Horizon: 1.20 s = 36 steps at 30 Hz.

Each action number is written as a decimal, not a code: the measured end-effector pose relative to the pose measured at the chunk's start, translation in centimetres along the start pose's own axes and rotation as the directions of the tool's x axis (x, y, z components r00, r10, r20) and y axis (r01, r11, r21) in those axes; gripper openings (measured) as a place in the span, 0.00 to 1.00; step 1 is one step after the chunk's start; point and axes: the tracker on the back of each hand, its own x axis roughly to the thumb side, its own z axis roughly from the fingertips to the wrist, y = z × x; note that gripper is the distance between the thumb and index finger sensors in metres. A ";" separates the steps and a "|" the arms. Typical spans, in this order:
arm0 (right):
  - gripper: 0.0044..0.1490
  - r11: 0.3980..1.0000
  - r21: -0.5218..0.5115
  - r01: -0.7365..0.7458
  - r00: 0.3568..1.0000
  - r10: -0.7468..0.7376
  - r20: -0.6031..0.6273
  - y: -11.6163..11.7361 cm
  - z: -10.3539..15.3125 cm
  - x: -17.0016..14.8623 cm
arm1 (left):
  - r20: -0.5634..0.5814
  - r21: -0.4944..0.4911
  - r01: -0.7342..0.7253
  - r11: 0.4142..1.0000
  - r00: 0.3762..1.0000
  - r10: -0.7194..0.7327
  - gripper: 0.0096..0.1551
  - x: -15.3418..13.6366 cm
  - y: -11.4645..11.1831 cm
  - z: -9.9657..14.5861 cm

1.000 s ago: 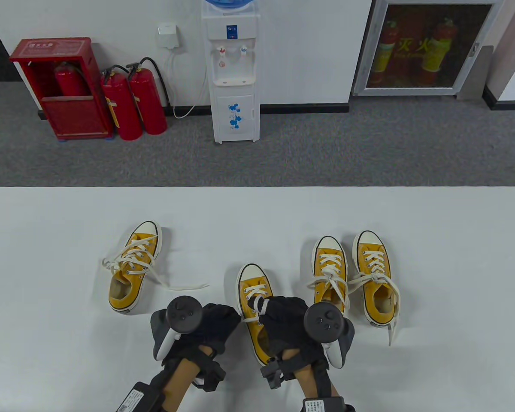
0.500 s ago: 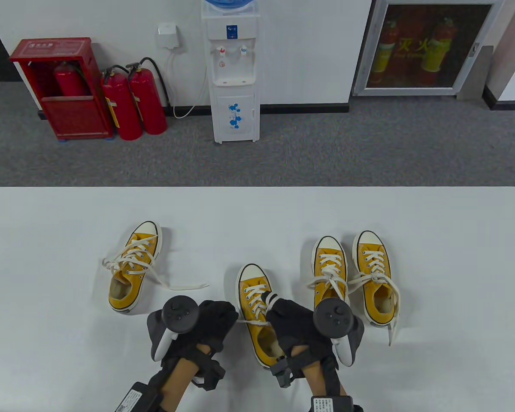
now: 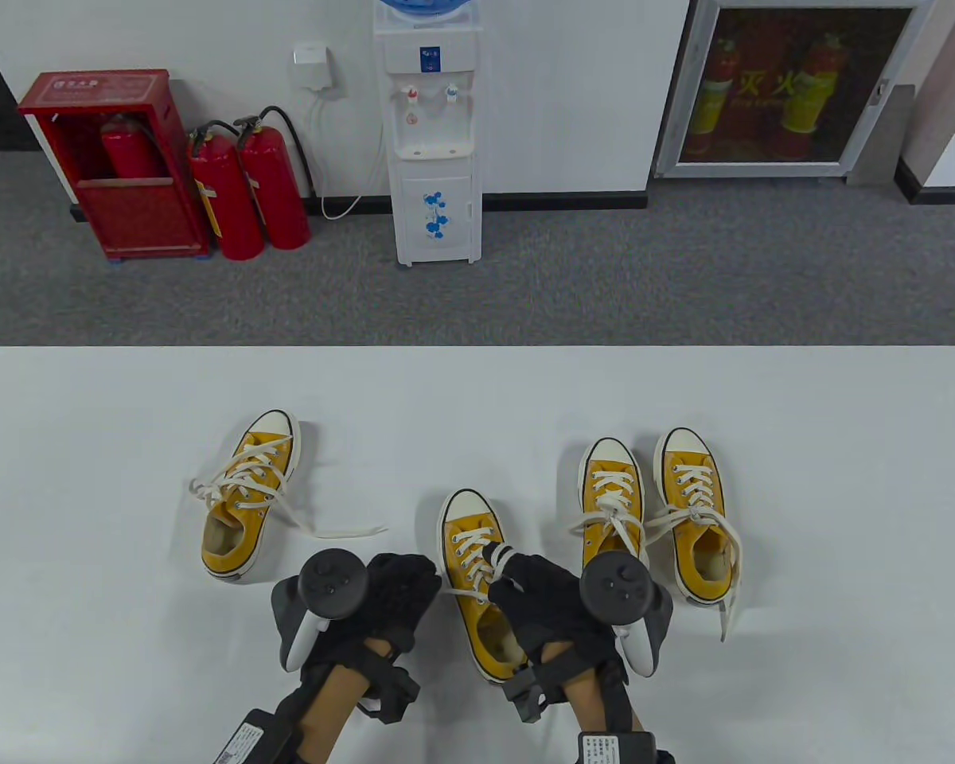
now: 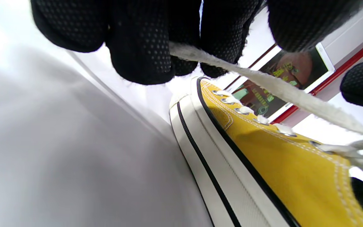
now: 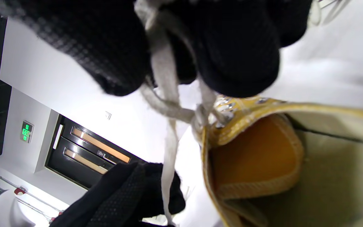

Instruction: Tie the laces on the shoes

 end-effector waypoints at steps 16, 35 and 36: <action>0.33 0.996 0.051 -0.071 0.994 0.067 0.088 0.9 0.2 0.8 | 0.088 -0.035 -0.194 0.980 0.976 0.197 0.32 1.4 0.1 0.7; 0.27 0.909 -0.011 -0.416 0.865 0.399 0.305 2.9 1.5 3.3 | 0.096 -0.061 -0.244 0.968 0.964 0.249 0.24 2.7 -0.8 1.4; 0.26 0.904 -0.012 -0.427 0.860 0.410 0.305 3.0 1.5 3.4 | 0.096 -0.049 -0.233 0.971 0.967 0.237 0.23 2.8 -0.8 1.5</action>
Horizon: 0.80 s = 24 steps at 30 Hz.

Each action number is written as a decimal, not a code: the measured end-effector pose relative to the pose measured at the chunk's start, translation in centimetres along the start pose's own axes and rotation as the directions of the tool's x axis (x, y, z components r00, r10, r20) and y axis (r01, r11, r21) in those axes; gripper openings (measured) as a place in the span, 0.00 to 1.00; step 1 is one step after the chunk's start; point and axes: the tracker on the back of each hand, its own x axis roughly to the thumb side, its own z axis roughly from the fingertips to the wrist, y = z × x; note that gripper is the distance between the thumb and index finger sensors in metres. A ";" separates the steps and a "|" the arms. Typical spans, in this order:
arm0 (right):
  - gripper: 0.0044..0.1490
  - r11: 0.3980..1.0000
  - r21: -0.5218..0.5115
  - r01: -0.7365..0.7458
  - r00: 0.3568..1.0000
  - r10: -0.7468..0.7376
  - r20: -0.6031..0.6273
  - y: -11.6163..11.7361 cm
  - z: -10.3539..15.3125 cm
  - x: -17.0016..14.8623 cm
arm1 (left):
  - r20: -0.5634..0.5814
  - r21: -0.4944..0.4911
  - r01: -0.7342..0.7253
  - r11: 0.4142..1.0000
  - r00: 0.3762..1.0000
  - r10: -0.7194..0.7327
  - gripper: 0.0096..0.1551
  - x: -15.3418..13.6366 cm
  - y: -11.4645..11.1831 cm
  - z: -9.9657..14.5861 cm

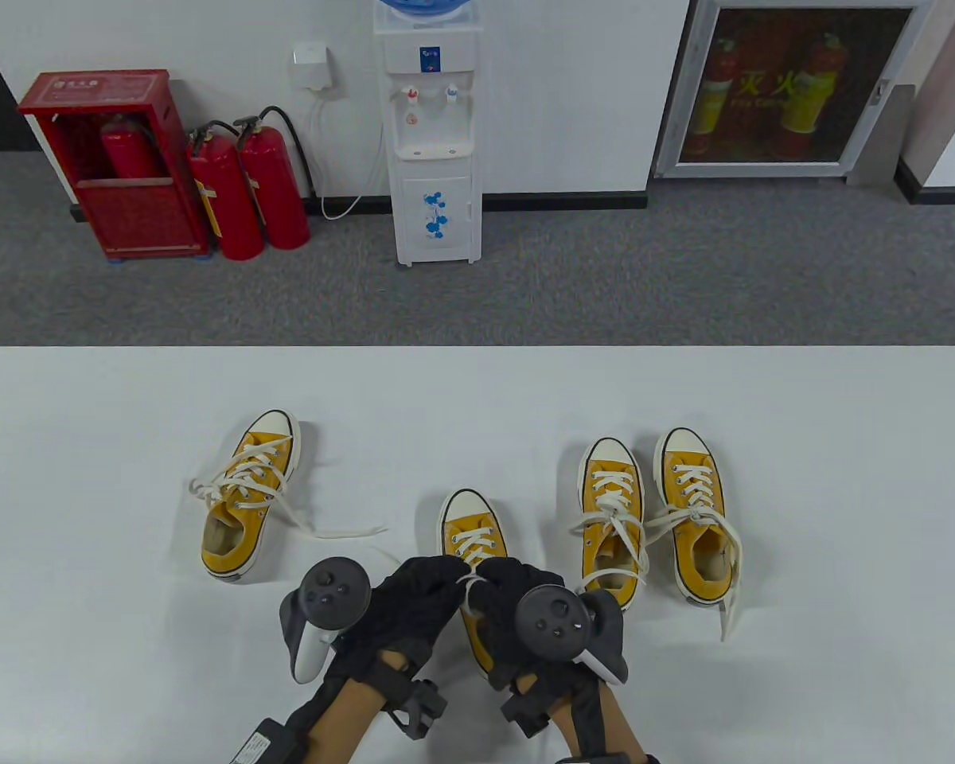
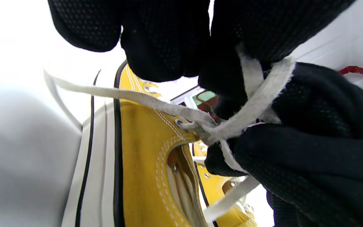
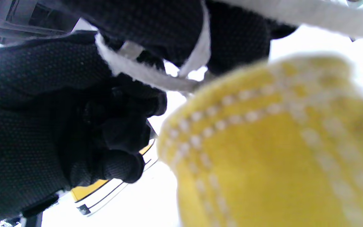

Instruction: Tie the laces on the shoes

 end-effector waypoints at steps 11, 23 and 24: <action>0.27 0.987 0.038 0.159 0.982 -0.154 -0.113 -0.7 -0.2 -1.8 | -0.073 0.140 0.135 0.981 0.989 -0.126 0.20 -1.4 1.6 -0.3; 0.27 0.940 -0.284 0.191 0.876 -0.293 -0.383 -4.4 1.0 -6.3 | -0.205 0.139 0.114 0.984 0.975 -0.084 0.19 -4.3 3.8 -1.1; 0.27 0.948 -0.281 0.146 0.880 -0.255 -0.401 -4.6 1.1 -6.4 | -0.210 0.128 0.113 0.985 0.974 -0.085 0.19 -4.4 3.7 -1.2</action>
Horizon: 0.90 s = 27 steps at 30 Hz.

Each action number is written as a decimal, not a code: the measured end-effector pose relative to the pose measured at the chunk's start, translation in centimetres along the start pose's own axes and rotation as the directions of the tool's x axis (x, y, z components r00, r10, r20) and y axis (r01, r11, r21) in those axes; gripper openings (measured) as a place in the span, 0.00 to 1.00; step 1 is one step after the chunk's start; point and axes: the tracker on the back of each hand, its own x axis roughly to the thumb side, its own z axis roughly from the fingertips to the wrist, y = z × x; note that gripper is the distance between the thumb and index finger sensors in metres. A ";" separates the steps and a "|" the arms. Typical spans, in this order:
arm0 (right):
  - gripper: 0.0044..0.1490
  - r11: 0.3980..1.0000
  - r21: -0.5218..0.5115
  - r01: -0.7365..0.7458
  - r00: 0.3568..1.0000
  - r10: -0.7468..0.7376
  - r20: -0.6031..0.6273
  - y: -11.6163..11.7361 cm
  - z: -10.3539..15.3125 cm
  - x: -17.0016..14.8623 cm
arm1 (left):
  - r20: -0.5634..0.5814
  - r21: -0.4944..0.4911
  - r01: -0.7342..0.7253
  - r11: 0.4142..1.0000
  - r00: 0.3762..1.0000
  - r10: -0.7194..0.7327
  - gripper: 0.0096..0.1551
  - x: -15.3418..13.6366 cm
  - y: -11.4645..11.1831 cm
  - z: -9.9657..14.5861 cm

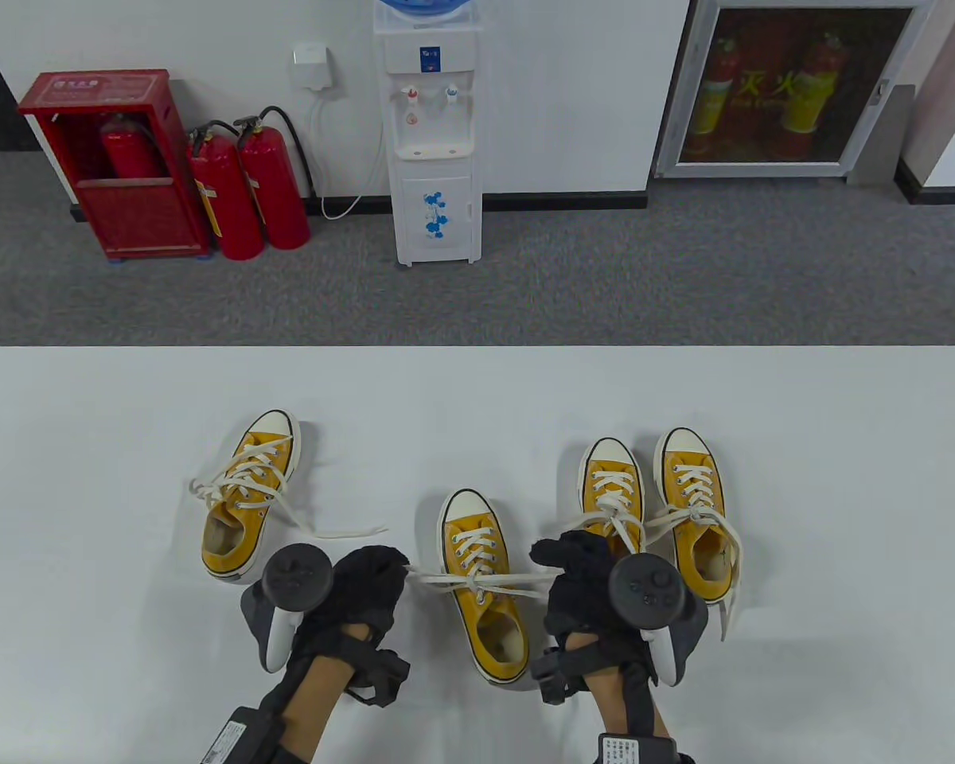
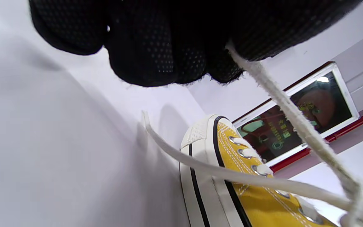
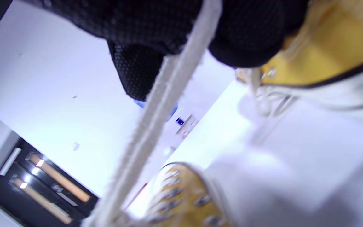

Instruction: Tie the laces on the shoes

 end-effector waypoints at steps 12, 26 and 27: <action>0.27 0.993 -0.023 -0.118 0.990 0.119 0.069 0.3 0.2 0.3 | 0.068 0.082 0.147 0.986 0.986 -0.153 0.27 0.8 0.2 0.3; 0.46 0.931 0.146 -0.334 0.929 0.299 0.220 3.6 1.0 1.5 | 0.271 0.111 0.606 0.787 0.744 -0.611 0.40 2.6 3.7 4.0; 0.48 0.911 0.181 -0.371 0.915 0.324 0.241 4.1 1.0 1.5 | 0.270 0.117 0.649 0.752 0.708 -0.653 0.41 2.2 3.6 4.3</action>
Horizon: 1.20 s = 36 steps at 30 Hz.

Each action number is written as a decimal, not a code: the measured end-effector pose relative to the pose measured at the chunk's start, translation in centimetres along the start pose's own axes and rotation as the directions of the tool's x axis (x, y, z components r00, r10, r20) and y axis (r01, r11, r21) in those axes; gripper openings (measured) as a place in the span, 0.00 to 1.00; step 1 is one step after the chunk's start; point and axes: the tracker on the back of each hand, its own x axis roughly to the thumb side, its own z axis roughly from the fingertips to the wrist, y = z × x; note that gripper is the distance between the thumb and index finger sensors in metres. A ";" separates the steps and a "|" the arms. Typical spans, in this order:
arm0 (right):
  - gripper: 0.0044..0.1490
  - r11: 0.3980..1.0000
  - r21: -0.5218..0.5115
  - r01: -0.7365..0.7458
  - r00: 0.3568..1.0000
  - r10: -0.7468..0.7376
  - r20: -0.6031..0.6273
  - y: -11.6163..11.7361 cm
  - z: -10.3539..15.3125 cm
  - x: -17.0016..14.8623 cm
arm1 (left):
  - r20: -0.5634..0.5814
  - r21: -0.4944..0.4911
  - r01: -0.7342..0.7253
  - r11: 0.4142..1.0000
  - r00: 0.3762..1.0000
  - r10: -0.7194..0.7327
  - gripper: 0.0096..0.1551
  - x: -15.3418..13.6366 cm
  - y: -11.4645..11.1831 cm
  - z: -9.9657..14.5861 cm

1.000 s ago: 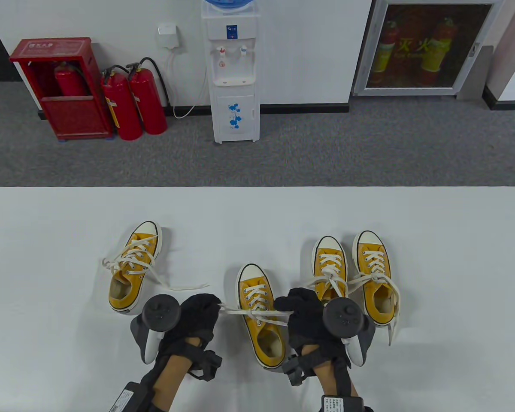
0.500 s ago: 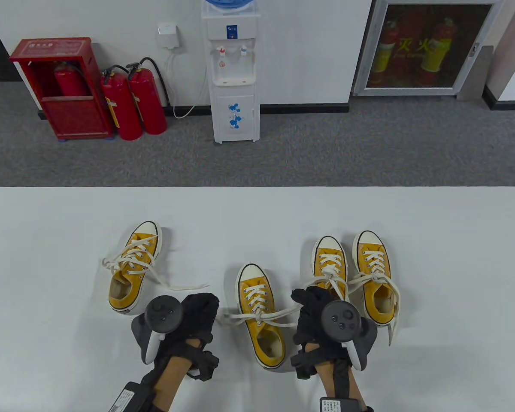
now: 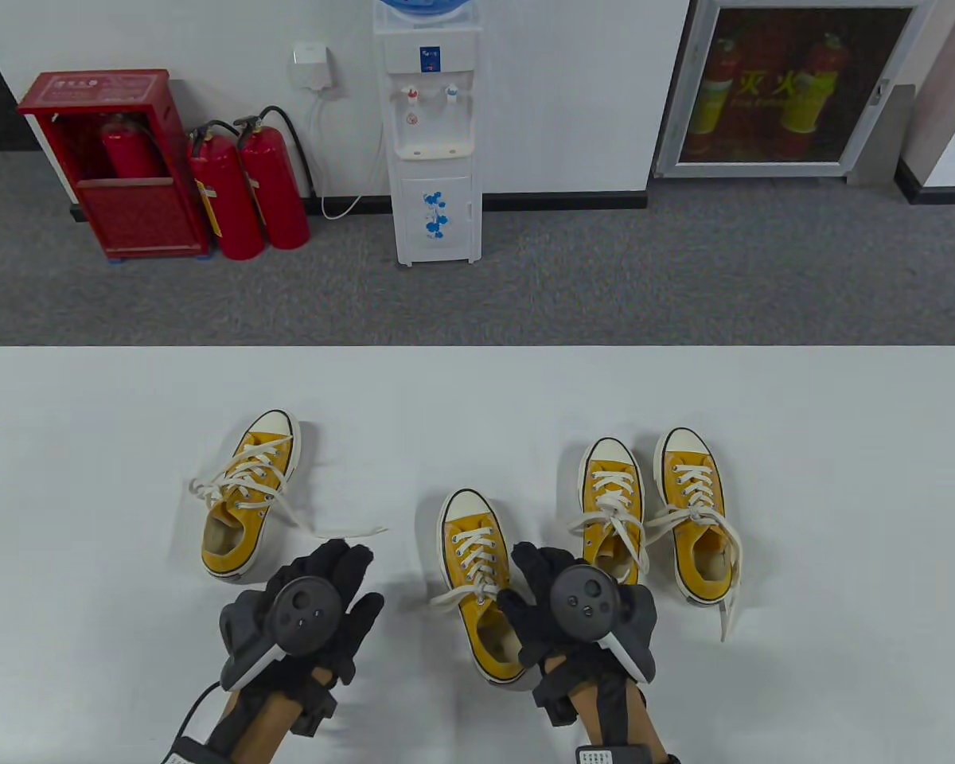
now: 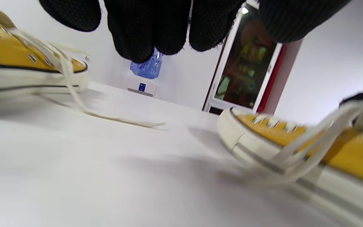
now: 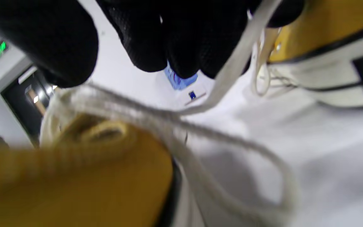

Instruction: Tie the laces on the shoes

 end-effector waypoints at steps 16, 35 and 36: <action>0.38 0.995 0.067 -0.072 0.991 0.079 -0.111 2.2 -0.3 1.2 | 0.051 -0.126 0.060 0.990 0.997 -0.054 0.49 -1.4 -2.1 0.7; 0.40 0.999 0.006 0.038 0.944 -0.033 -0.329 2.6 -4.9 -0.5 | 0.054 -0.169 0.029 0.985 0.998 -0.020 0.52 -1.2 -1.7 0.9; 0.40 0.998 -0.033 0.047 0.944 -0.055 -0.325 2.7 -4.8 -0.4 | 0.054 -0.171 0.030 0.985 0.998 -0.021 0.52 -1.2 -1.7 0.9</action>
